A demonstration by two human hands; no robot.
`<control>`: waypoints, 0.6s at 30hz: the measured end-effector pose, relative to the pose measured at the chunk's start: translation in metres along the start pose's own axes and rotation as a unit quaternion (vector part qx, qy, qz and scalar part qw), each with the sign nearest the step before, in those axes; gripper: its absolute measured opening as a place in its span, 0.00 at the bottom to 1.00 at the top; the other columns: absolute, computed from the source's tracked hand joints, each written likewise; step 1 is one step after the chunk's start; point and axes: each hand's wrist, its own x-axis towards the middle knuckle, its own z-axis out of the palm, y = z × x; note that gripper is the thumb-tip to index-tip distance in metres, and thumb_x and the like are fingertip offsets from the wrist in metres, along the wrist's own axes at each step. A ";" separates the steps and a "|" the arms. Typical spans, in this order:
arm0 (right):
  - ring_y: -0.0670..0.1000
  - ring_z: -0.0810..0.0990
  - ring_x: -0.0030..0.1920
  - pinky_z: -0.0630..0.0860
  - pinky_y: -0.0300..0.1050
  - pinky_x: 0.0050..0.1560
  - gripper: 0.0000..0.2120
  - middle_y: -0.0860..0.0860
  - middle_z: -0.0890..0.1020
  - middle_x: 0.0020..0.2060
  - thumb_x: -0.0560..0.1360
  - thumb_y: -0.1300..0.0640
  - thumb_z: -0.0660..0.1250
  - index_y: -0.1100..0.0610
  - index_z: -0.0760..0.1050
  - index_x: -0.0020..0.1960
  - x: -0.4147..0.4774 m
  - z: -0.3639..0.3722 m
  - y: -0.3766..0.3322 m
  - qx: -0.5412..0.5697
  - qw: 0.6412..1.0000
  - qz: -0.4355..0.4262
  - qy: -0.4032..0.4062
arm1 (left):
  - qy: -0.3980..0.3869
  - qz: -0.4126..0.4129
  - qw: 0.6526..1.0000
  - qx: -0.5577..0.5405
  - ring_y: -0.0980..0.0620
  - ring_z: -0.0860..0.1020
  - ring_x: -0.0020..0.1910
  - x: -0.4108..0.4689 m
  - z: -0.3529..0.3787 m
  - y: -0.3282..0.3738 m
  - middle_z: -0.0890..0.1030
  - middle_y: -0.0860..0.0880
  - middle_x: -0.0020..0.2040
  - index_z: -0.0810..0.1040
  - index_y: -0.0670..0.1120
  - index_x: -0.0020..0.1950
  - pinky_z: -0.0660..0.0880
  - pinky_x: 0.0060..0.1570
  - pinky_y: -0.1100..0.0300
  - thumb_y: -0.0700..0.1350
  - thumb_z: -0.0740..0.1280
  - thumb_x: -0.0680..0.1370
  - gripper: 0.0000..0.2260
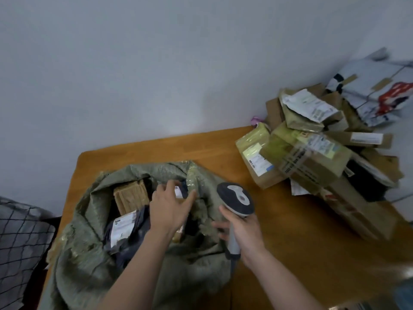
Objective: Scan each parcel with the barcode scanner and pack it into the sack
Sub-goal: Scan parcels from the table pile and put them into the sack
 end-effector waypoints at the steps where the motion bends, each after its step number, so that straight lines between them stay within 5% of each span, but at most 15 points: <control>1: 0.59 0.88 0.45 0.82 0.50 0.38 0.18 0.56 0.87 0.52 0.75 0.59 0.76 0.57 0.78 0.63 -0.001 -0.014 -0.009 0.008 1.000 -0.009 0.006 | -0.016 0.010 0.999 -0.027 0.47 0.76 0.57 -0.001 0.005 0.023 0.76 0.48 0.60 0.74 0.53 0.65 0.75 0.54 0.51 0.70 0.65 0.76 0.27; 8: 0.55 0.88 0.46 0.83 0.47 0.37 0.21 0.52 0.85 0.54 0.74 0.58 0.77 0.52 0.75 0.65 -0.001 -0.121 -0.068 0.067 0.994 -0.071 0.041 | -0.122 0.016 0.980 -0.155 0.48 0.80 0.55 -0.012 0.053 0.178 0.80 0.47 0.58 0.68 0.54 0.70 0.78 0.57 0.49 0.73 0.68 0.72 0.34; 12: 0.54 0.88 0.49 0.83 0.47 0.39 0.21 0.51 0.84 0.56 0.74 0.57 0.77 0.47 0.75 0.63 0.005 -0.178 -0.088 0.093 0.989 -0.097 0.053 | -0.179 -0.070 0.950 -0.247 0.48 0.76 0.61 -0.018 0.089 0.254 0.75 0.46 0.70 0.62 0.49 0.77 0.73 0.57 0.54 0.70 0.71 0.72 0.42; 15: 0.53 0.88 0.49 0.82 0.46 0.38 0.18 0.51 0.83 0.56 0.74 0.57 0.77 0.45 0.74 0.59 0.009 -0.216 -0.098 0.112 0.986 -0.109 0.057 | -0.205 -0.139 0.910 -0.333 0.43 0.73 0.70 -0.026 0.120 0.294 0.70 0.45 0.76 0.56 0.47 0.81 0.73 0.67 0.46 0.68 0.75 0.70 0.49; 18: 0.51 0.88 0.47 0.82 0.43 0.36 0.23 0.52 0.84 0.55 0.74 0.57 0.77 0.51 0.74 0.66 0.013 -0.246 -0.102 0.123 0.985 -0.105 0.068 | -0.212 -0.201 0.873 -0.391 0.38 0.73 0.71 -0.030 0.145 0.319 0.67 0.45 0.78 0.51 0.51 0.83 0.71 0.69 0.35 0.70 0.76 0.67 0.54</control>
